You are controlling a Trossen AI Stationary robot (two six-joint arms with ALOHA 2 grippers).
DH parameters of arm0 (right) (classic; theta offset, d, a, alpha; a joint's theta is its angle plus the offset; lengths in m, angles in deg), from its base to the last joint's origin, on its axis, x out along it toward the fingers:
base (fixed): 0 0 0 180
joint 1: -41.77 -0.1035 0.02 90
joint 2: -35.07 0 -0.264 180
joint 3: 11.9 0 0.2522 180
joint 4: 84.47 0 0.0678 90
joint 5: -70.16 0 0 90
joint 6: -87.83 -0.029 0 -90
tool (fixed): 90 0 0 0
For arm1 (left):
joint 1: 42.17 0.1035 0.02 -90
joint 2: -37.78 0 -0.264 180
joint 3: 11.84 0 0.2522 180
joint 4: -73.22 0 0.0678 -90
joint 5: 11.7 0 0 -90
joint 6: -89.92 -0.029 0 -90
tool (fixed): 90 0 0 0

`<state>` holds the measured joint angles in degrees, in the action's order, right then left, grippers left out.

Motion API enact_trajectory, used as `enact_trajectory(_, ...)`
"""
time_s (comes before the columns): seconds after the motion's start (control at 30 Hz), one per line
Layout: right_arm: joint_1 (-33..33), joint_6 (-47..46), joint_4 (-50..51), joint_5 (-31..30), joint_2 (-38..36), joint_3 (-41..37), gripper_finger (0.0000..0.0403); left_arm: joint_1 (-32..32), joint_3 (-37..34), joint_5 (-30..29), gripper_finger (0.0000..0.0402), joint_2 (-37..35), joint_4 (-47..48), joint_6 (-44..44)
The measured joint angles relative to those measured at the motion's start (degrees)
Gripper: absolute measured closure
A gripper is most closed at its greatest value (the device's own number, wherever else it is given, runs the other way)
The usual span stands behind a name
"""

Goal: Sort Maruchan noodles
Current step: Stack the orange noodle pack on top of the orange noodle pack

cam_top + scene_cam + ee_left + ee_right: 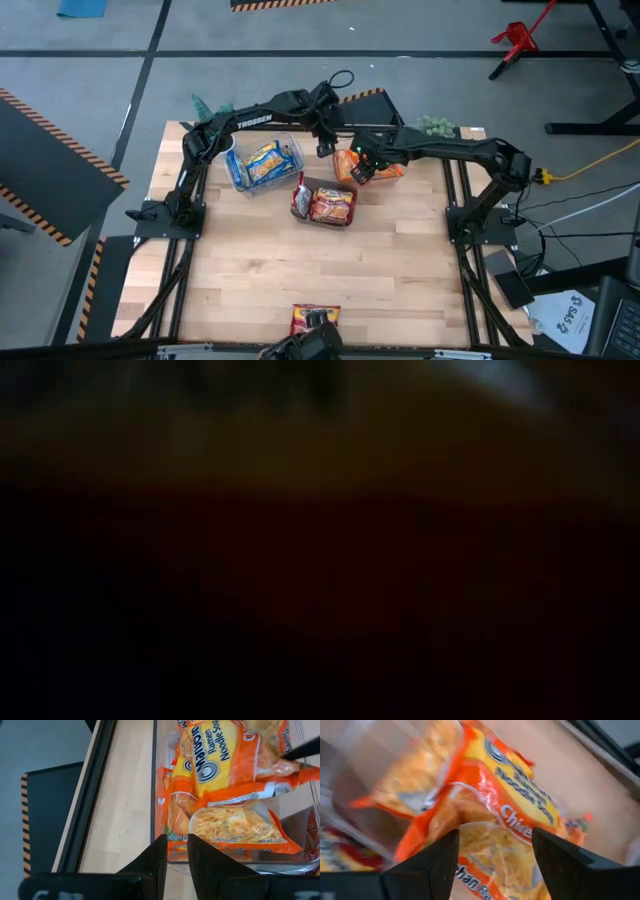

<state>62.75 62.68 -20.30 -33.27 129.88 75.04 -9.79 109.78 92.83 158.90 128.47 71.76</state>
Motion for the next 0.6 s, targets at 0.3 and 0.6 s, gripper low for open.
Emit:
enact_trajectory(0.3,0.93,-1.02,8.84,-9.14,2.93,0.0,0.0164,0.01,0.0,-0.02,0.0333,0.0,-0.4,-0.4)
enact_trajectory(0.6,2.73,-1.81,10.38,-11.15,0.36,0.0,0.0164,0.27,-0.05,-0.08,0.0333,-0.73,-0.08,-0.38)
